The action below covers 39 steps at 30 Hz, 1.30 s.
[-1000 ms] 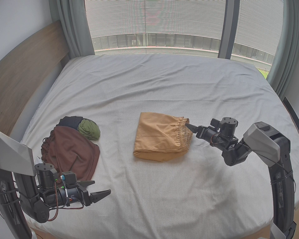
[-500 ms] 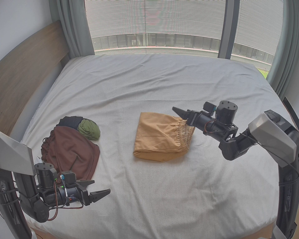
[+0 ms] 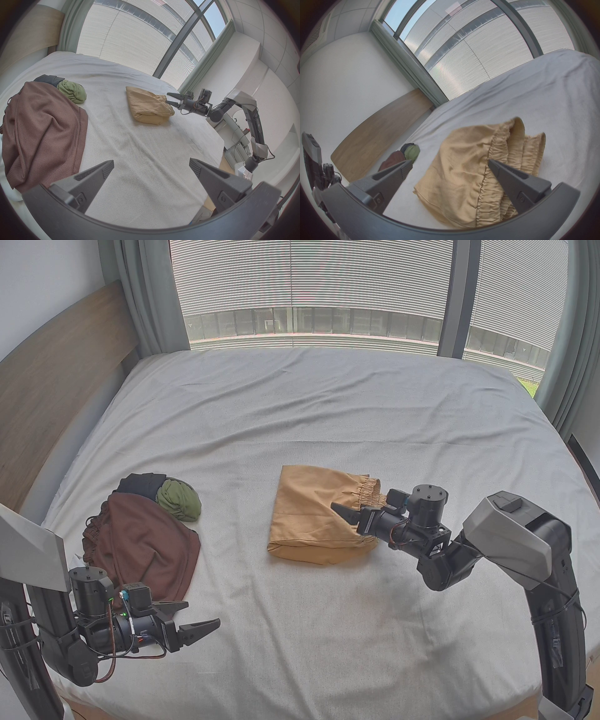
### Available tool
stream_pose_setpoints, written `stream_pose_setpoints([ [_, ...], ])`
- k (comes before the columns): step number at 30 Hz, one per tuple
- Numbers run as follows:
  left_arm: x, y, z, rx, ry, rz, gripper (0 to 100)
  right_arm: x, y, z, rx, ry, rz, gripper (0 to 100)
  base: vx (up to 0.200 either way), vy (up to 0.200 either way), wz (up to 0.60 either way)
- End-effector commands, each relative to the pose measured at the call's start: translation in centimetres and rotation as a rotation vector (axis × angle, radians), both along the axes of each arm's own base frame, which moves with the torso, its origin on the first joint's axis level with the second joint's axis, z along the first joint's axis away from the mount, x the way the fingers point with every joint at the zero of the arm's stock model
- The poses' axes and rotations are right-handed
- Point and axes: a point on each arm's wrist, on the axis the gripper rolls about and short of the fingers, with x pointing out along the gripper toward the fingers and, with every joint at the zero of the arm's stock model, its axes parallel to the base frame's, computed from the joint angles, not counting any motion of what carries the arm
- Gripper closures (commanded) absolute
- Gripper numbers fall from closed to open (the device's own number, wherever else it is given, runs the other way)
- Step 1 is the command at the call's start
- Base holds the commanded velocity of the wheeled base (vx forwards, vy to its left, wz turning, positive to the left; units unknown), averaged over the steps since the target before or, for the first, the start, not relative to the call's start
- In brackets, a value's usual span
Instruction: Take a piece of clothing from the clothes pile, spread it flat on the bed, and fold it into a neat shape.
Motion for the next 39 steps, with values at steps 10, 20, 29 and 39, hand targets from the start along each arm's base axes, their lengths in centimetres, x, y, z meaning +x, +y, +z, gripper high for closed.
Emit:
stream_pose_setpoints([
  [10, 0.0, 0.1, -0.1, -0.001, 0.007, 0.003, 0, 0.2, -1.1, -5.4, -0.03, 0.065, -0.052, 0, 0.0, 0.0, 0.0],
  [20, 0.3, -0.2, 3.2, -0.049, -0.127, -0.008, 0, -3.4, -1.7, 4.8, 0.022, -0.062, -0.042, 0, 0.0, 0.0, 0.0],
  [29, -4.4, -2.7, 12.6, -0.319, -0.343, -0.119, 0, -15.0, -7.9, 17.7, -0.026, -0.243, -0.097, 0, 0.0, 0.0, 0.0],
  [39, -8.4, -2.3, 12.5, -0.131, -0.531, -0.138, 0, -29.6, -14.0, 17.0, -0.178, -0.33, -0.192, 0, 0.0, 0.0, 0.0],
])
